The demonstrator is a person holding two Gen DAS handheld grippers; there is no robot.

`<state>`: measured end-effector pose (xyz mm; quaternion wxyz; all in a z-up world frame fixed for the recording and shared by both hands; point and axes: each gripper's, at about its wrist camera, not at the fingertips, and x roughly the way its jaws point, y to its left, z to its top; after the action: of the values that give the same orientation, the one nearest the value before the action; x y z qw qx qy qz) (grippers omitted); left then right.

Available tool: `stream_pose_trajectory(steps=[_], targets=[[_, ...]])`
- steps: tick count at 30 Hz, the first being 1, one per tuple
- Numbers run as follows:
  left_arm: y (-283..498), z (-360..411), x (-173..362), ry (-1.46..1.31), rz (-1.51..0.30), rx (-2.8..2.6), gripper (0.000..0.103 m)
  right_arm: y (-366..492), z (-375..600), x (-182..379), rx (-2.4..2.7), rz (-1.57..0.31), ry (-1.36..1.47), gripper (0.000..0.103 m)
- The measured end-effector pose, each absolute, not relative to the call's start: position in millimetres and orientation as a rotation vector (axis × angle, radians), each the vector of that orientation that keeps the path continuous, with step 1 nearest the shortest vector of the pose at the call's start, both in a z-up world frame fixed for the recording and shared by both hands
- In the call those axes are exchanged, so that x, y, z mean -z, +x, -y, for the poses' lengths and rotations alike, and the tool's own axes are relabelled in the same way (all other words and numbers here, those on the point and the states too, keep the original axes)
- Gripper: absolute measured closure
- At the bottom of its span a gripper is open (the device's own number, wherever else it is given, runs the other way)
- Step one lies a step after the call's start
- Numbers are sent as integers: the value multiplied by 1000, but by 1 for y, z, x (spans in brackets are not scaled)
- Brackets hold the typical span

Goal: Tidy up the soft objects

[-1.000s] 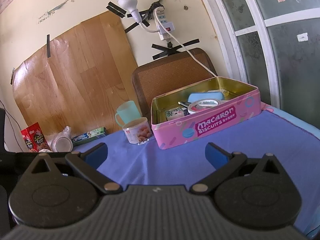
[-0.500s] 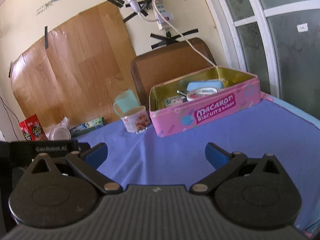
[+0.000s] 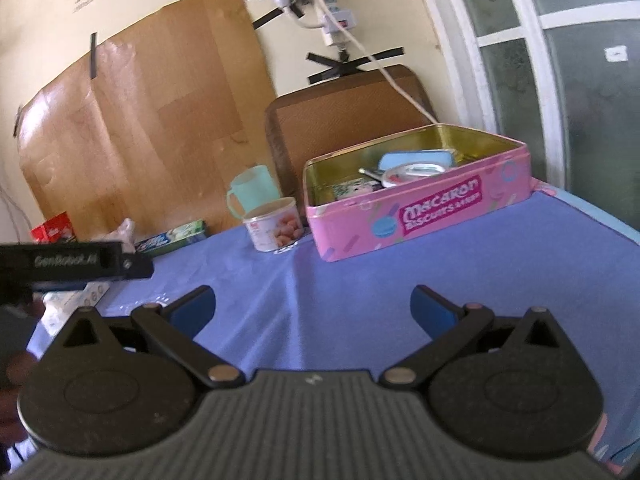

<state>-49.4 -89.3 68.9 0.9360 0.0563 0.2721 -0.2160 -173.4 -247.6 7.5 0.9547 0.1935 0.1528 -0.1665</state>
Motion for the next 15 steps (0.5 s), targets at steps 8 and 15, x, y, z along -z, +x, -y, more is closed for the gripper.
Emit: stream_pose_trajectory(steps=[8, 15], targets=[[-65, 101, -63, 140, -580, 479, 0, -186, 251, -11, 342, -279, 430, 0], [-66, 110, -57, 161, -595, 488, 0, -183, 253, -7, 327, -298, 417, 0]])
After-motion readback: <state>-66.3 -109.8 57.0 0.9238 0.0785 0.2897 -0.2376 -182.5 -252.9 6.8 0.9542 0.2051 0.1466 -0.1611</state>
